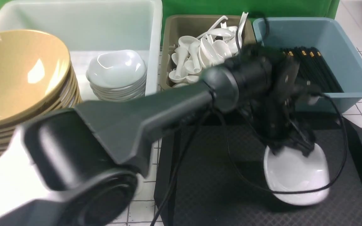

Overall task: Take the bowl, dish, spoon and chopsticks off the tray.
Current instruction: Use the left arm to grab the plate, then use the left arm to put the plate into the large storage box on the left

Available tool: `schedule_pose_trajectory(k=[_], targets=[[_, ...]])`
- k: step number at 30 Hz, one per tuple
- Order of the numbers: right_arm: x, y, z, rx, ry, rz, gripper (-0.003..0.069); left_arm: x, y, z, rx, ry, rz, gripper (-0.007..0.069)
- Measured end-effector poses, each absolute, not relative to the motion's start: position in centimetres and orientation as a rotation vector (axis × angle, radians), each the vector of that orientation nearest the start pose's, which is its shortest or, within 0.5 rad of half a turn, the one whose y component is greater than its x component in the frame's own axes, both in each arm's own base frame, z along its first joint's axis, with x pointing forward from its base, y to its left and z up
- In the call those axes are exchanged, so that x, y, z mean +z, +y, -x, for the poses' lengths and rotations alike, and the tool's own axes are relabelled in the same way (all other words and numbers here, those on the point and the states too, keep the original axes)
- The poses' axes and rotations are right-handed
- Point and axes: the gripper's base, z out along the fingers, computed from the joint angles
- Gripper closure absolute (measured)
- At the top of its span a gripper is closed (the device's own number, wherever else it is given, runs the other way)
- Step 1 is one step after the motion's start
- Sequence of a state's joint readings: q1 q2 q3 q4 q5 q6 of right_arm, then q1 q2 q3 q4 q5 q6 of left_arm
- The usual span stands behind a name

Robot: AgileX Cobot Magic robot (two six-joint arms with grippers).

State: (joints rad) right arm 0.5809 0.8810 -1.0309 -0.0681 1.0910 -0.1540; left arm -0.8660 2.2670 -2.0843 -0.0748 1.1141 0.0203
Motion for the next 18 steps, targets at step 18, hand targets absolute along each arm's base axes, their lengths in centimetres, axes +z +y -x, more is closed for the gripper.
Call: schedule_pose_trajectory(k=[18], targets=[[43.1,21.6,-18.3,0.333,1.986,1.303,0.061,44.8,-12.2,-36.5,-0.049,2.352,-0.429,0.0621]])
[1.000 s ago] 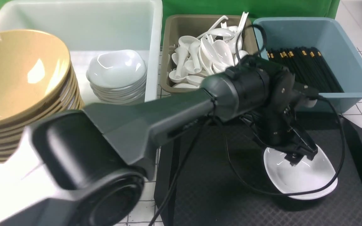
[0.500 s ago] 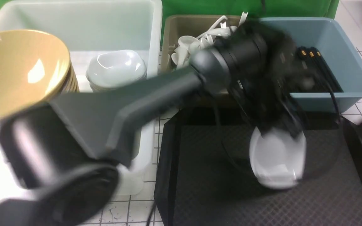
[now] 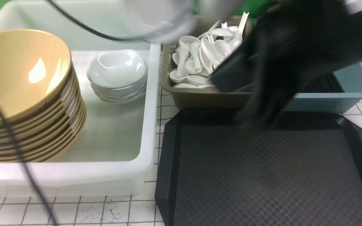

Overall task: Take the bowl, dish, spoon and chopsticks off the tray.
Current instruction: Use the left arm to put the plate into the large storage box on the left

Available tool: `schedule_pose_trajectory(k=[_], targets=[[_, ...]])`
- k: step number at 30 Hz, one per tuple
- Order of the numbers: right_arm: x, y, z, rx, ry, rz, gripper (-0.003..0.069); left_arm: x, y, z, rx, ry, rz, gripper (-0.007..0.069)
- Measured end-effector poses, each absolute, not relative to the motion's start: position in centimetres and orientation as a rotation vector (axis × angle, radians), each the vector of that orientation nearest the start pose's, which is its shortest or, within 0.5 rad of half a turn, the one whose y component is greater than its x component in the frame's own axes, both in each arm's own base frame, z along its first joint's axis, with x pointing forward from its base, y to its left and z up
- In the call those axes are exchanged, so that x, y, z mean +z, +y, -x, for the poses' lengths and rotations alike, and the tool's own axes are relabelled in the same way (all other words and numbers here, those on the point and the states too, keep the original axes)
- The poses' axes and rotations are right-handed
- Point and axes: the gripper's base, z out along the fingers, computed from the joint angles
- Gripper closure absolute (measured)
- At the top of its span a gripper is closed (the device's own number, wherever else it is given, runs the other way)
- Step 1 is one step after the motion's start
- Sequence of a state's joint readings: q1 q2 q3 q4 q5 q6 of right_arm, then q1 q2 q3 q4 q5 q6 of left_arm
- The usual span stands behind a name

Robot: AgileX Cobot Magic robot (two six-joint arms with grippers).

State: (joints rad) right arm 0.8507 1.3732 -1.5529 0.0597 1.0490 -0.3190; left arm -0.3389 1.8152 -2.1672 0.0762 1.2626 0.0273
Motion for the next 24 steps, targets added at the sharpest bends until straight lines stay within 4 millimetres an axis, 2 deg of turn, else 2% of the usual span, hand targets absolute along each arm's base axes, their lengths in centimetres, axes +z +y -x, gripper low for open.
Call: schedule_pose_trajectory(k=[1,3,8,9,14,18,24], targets=[[42.6,22.3,-18.4,0.336,1.991,1.33,0.061,44.5,-9.9,-37.4,-0.021,2.372,-0.356,0.0621],[41.6,23.2,-18.6,0.331,2.018,1.368,0.0609,44.0,-7.6,-38.3,0.001,2.399,-0.282,0.0621],[40.8,23.7,-19.1,0.303,2.045,1.391,0.0606,41.4,-4.6,-40.8,0.001,2.477,-0.182,0.0621],[40.7,23.7,-19.1,0.298,2.046,1.392,0.0604,40.2,-4.2,-41.6,-0.004,2.507,-0.167,0.0621],[40.7,23.5,-19.3,0.269,2.041,1.394,0.0604,36.3,-4.1,-44.2,-0.025,2.577,-0.182,0.0621],[40.8,23.5,-19.4,0.253,2.032,1.392,0.0601,34.0,-4.7,-45.4,-0.09,2.614,-0.243,0.0619],[40.9,23.5,-19.5,0.24,2.02,1.386,0.0596,31.9,-5.1,-46.4,-0.126,2.642,-0.318,0.0584]])
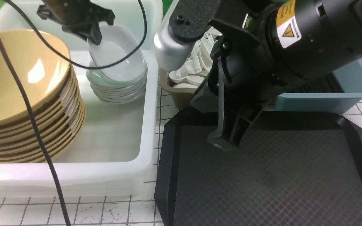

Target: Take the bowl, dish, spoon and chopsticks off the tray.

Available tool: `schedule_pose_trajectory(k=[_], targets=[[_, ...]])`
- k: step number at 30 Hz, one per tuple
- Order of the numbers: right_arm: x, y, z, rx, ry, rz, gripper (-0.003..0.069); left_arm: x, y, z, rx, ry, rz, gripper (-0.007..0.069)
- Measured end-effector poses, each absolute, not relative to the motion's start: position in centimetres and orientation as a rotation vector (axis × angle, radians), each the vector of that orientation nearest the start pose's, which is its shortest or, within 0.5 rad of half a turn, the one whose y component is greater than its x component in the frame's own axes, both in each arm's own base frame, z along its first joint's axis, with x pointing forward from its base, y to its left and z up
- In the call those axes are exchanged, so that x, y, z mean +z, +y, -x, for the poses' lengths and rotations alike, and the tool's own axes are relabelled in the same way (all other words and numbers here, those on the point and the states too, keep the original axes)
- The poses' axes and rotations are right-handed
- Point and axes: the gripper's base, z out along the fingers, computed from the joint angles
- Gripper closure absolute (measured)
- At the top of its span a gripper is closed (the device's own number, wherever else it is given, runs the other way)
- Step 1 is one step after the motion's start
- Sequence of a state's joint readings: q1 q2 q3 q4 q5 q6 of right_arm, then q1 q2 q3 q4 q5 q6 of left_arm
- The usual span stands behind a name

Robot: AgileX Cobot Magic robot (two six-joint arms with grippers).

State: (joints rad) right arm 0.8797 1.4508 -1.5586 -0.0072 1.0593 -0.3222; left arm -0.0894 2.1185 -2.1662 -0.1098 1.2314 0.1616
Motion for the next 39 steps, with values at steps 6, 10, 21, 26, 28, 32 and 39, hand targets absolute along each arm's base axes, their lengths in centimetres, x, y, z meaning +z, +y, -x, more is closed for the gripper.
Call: schedule_pose_trajectory(k=[6,10,21,26,28,32,39], targets=[[40.9,23.4,-19.6,0.219,2.015,1.387,0.059,31.9,-5.0,-46.6,-0.098,2.621,-0.35,0.0386],[40.9,23.3,-19.8,0.19,2.011,1.388,0.0587,32.2,-5.0,-46.5,-0.097,2.614,-0.349,0.0232],[40.6,21.0,-20.0,-0.005,2.157,1.261,0.0578,43.2,-4.1,-38.9,-0.07,2.414,-0.318,0.0298],[39.4,18.3,-19.3,-0.01,2.208,1.192,0.0577,46.9,-3.2,-32.8,0.001,2.348,-0.309,0.0516],[38.7,16.6,-18.7,0.015,2.225,1.145,0.0577,47.4,-2.6,-29.5,0.041,2.345,-0.306,0.0601],[37.2,14.2,-17.2,0.101,2.233,1.079,0.0577,45.9,-2.0,-24.5,0.062,2.396,-0.302,0.0631],[35.4,11.9,-13.5,0.26,2.127,1.044,0.0575,40.1,-2.3,-15.8,-0.105,2.396,-0.284,0.0637]])
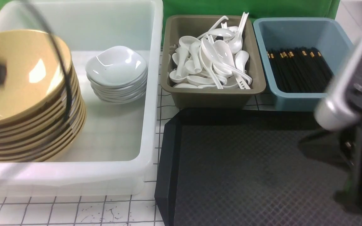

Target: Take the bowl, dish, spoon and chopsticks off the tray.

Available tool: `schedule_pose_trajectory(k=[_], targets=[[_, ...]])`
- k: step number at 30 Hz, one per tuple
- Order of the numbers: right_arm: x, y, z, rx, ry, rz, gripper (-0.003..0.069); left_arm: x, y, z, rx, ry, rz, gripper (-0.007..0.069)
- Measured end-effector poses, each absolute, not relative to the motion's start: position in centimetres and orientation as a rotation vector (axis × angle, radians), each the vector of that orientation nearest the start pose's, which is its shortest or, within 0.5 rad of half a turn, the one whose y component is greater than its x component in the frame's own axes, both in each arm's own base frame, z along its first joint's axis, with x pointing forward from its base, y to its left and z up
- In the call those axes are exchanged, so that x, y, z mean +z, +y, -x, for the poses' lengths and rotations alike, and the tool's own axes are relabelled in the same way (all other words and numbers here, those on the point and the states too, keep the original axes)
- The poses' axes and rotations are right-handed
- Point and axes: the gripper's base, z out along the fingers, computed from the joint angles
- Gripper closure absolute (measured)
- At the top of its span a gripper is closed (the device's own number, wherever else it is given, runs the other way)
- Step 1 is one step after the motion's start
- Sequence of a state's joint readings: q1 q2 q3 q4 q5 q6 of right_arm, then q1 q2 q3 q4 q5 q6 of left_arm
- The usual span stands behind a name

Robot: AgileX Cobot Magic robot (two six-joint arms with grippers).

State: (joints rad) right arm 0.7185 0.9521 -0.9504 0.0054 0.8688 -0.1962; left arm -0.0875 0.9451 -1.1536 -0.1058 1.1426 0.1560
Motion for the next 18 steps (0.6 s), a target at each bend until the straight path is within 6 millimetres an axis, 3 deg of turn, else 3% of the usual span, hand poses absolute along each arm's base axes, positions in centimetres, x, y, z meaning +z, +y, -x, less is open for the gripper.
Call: schedule_pose_trajectory(k=[9,18], targets=[[35.6,9.8,-9.3,0.482,1.847,0.974,0.0572,32.4,-1.6,-7.0,-0.128,2.187,-0.248,0.0637],[36.5,9.0,-8.3,0.568,1.692,0.842,0.0566,29.2,-1.3,-3.3,-0.116,2.004,-0.227,0.0637]])
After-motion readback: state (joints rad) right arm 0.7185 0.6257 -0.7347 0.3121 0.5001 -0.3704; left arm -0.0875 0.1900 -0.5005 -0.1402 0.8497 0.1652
